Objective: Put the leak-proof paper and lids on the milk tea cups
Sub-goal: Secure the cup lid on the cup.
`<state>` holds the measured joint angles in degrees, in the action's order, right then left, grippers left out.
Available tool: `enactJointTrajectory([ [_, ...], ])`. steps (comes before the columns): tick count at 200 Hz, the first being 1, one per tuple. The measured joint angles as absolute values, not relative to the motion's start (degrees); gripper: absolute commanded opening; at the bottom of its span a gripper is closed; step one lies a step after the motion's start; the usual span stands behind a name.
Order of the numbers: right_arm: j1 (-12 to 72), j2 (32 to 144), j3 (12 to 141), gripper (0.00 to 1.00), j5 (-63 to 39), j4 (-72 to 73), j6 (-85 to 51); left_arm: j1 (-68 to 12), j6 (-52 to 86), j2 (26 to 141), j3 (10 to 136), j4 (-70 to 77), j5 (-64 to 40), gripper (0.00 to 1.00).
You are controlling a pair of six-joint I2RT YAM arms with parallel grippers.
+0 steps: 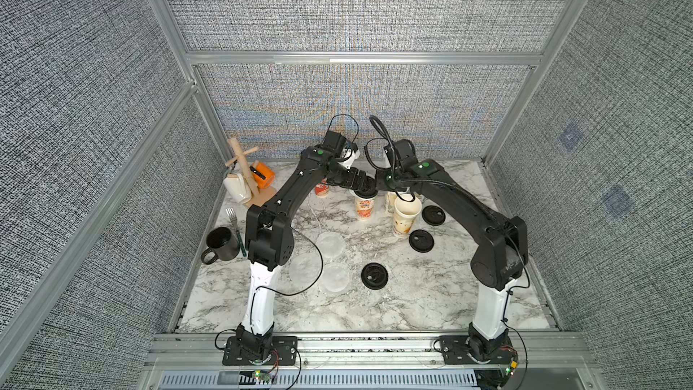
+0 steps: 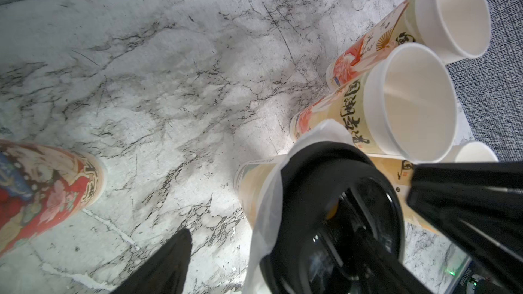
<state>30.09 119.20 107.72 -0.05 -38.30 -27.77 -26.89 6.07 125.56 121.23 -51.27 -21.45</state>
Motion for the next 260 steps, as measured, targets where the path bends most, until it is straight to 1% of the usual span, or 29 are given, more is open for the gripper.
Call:
enactJointTrajectory([
  [37, 30.17, 119.07, 110.74, 0.20, -2.66, -38.28, -26.94, -26.52, 6.07, 125.45, 120.86, -50.92, -21.98, 0.89],
  [88, 30.48, 121.84, 109.38, 0.25, -5.06, -38.37, -26.81, -26.48, 6.07, 125.47, 120.84, -50.83, -22.55, 0.89],
  [144, 30.61, 122.48, 107.20, 0.27, -4.56, -36.45, -26.98, -26.26, 6.28, 125.47, 120.86, -50.70, -22.68, 0.89],
  [181, 30.79, 122.76, 106.48, 0.36, -3.55, -34.13, -26.98, -26.06, 6.33, 126.08, 123.22, -51.77, -20.99, 0.89],
  [203, 31.00, 122.98, 106.21, 0.36, -3.03, -33.28, -27.00, -26.04, 6.37, 126.56, 124.92, -52.77, -19.49, 0.89],
  [260, 31.59, 122.65, 106.41, 0.34, -1.32, -33.21, -26.76, -26.04, 6.35, 126.93, 125.38, -53.23, -19.49, 0.89],
])
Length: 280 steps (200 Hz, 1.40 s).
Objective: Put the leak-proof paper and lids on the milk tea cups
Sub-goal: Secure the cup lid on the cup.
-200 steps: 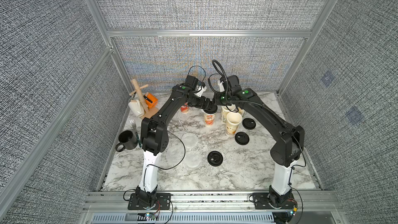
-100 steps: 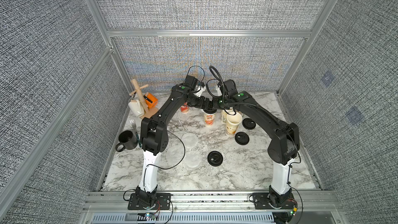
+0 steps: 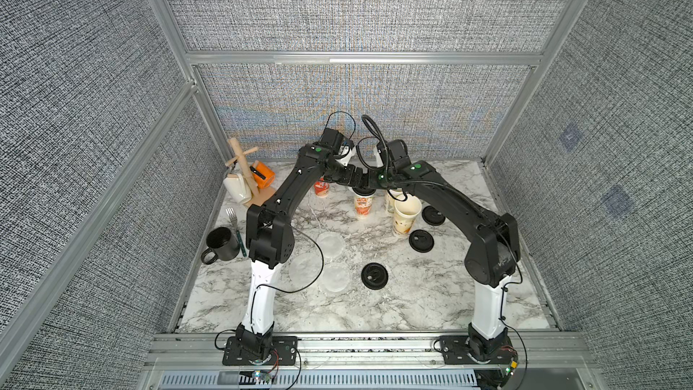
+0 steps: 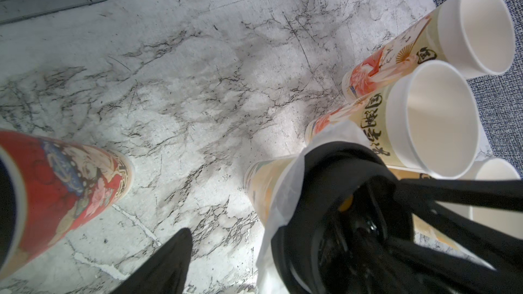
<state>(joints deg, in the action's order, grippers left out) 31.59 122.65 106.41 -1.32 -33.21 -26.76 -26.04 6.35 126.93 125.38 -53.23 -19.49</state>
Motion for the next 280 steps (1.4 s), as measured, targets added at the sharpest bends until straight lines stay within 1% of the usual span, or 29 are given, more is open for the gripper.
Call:
enactJointTrajectory([
  [12, 31.59, 122.32, 106.41, 0.31, -1.19, -33.45, -26.76, -26.04, 6.26, 127.00, 125.32, -53.06, -19.75, 0.89],
  [26, 31.68, 122.02, 106.72, 0.21, -1.30, -34.68, -26.74, -26.13, 6.22, 127.07, 125.08, -52.95, -20.64, 0.89],
  [34, 31.75, 122.02, 107.33, 0.17, -1.37, -35.92, -26.72, -26.17, 6.22, 127.11, 124.92, -52.80, -21.37, 0.89],
  [47, 31.83, 122.04, 108.53, 0.17, -1.63, -37.74, -26.70, -26.24, 6.22, 127.11, 124.57, -52.51, -22.17, 0.89],
  [54, 31.83, 122.06, 109.34, 0.18, -1.76, -38.35, -26.61, -26.24, 6.22, 127.11, 124.42, -52.45, -22.65, 0.89],
  [89, 31.79, 122.08, 110.59, 0.33, -1.56, -39.79, -26.35, -26.22, 6.22, 127.11, 124.14, -52.14, -23.14, 0.89],
  [122, 31.83, 122.52, 111.31, 0.41, -0.16, -41.47, -26.15, -26.22, 6.20, 127.11, 124.01, -52.03, -23.53, 0.89],
  [191, 31.81, 127.63, 116.66, 0.42, 1.39, -45.82, -25.61, -26.06, 6.15, 127.11, 124.14, -51.57, -21.54, 0.89],
  [234, 31.83, 128.79, 117.84, 0.42, 1.74, -45.67, -25.58, -26.02, 6.04, 127.33, 124.81, -51.35, -20.47, 0.89],
  [280, 31.86, 129.14, 116.73, 0.42, 2.46, -42.87, -25.61, -25.93, 5.82, 128.51, 128.40, -53.08, -19.33, 0.89],
])
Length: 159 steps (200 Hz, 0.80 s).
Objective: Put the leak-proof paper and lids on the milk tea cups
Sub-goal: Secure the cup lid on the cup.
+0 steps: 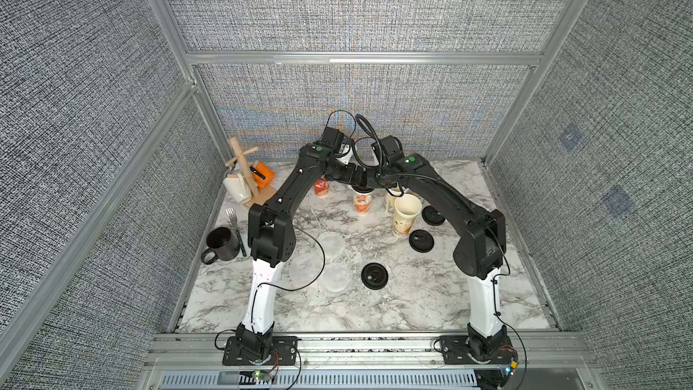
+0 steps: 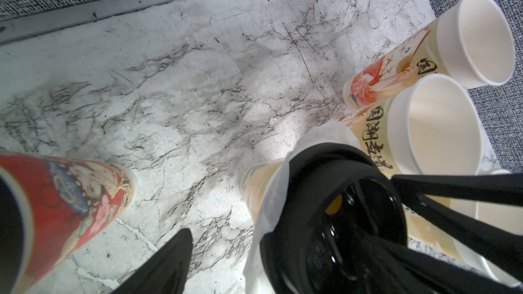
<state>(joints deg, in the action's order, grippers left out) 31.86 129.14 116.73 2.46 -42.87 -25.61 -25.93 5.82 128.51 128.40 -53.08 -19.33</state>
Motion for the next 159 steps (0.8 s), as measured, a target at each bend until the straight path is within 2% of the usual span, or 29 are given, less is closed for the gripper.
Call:
enactJointTrajectory([
  [72, 31.73, 129.36, 115.22, 0.42, 3.57, -38.74, -26.81, -26.06, 3.44, 127.92, 132.16, -60.10, -20.14, 0.91],
  [129, 31.83, 129.62, 115.48, 0.42, 3.55, -38.26, -27.00, -26.11, 4.10, 125.29, 132.64, -59.20, -19.05, 0.91],
  [159, 31.88, 129.62, 115.46, 0.42, 3.55, -38.17, -27.00, -25.47, 5.41, 123.02, 129.64, -58.37, -14.74, 0.85],
])
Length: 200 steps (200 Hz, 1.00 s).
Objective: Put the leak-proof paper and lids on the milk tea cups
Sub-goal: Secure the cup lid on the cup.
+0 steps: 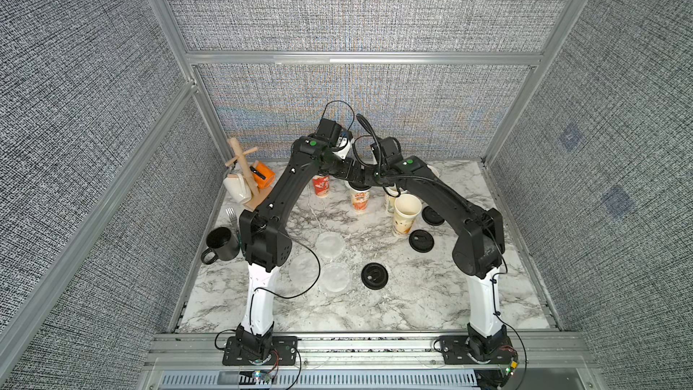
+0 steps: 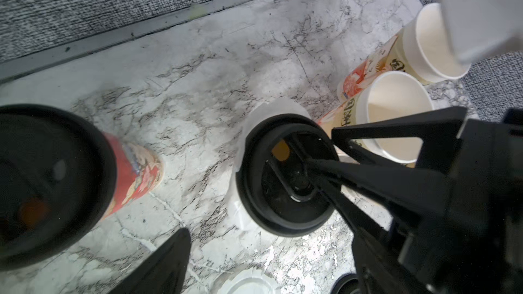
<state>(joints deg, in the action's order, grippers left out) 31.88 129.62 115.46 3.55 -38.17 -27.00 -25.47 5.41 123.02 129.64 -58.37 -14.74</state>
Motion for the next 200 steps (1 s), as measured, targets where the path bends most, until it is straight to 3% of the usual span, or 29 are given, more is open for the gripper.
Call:
enactJointTrajectory([
  [47, 31.90, 129.40, 115.09, 0.42, 3.53, -37.85, -26.98, -23.33, 10.50, 123.72, 127.28, -57.98, -10.85, 0.80],
  [200, 31.94, 129.38, 114.87, 0.41, 3.79, -37.52, -26.94, -22.46, 13.58, 125.71, 124.90, -53.82, -14.98, 0.80],
])
